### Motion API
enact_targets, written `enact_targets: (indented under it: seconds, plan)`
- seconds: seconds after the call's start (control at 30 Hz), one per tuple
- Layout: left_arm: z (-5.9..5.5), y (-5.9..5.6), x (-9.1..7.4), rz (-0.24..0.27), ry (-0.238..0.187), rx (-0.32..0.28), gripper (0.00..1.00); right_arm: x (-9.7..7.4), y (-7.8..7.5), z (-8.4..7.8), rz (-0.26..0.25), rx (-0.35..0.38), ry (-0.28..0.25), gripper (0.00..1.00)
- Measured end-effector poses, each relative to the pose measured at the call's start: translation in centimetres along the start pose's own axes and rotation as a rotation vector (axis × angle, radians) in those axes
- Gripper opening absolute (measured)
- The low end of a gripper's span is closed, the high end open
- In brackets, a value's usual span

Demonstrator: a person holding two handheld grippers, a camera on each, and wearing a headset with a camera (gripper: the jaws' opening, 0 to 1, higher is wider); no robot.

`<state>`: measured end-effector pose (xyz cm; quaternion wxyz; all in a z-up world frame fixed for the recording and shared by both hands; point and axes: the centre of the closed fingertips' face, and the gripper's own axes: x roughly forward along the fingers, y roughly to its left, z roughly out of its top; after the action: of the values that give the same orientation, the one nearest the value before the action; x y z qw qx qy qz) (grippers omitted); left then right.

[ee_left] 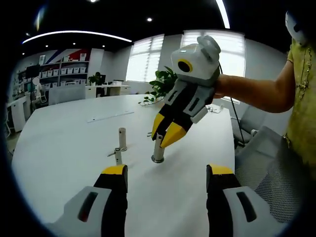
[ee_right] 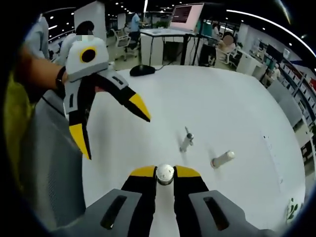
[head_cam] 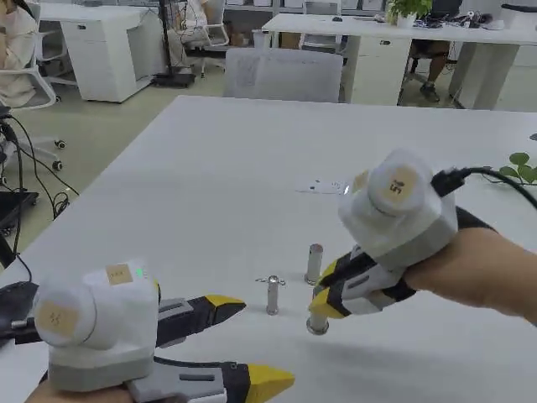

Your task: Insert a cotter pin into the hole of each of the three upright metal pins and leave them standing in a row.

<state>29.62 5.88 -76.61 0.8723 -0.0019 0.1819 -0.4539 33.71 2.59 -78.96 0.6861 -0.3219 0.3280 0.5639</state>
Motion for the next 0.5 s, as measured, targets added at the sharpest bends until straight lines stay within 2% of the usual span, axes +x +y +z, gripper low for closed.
enact_targets:
  seconds: [0.1,0.3,0.4,0.43,0.5]
  plan:
    - [-0.1,-0.2,0.0,-0.005,0.009,0.005,0.63,1.0,0.7,-0.5,0.022,0.006,0.008,0.11]
    - [-0.4,-0.5,-0.1,-0.013,0.021,0.01,0.63,2.4,1.5,-1.7,0.023,0.048,0.022,0.12]
    - [-0.6,-0.5,0.0,-0.017,0.026,0.011,0.62,2.7,1.6,-1.9,0.01,0.047,0.018,0.12]
    - [-0.6,-0.5,0.0,-0.018,0.028,0.011,0.62,2.6,1.7,-1.6,0.015,0.076,0.003,0.12]
    - [-0.7,-0.6,0.2,-0.023,0.031,0.011,0.62,2.7,1.8,-1.7,0.019,0.072,0.009,0.12]
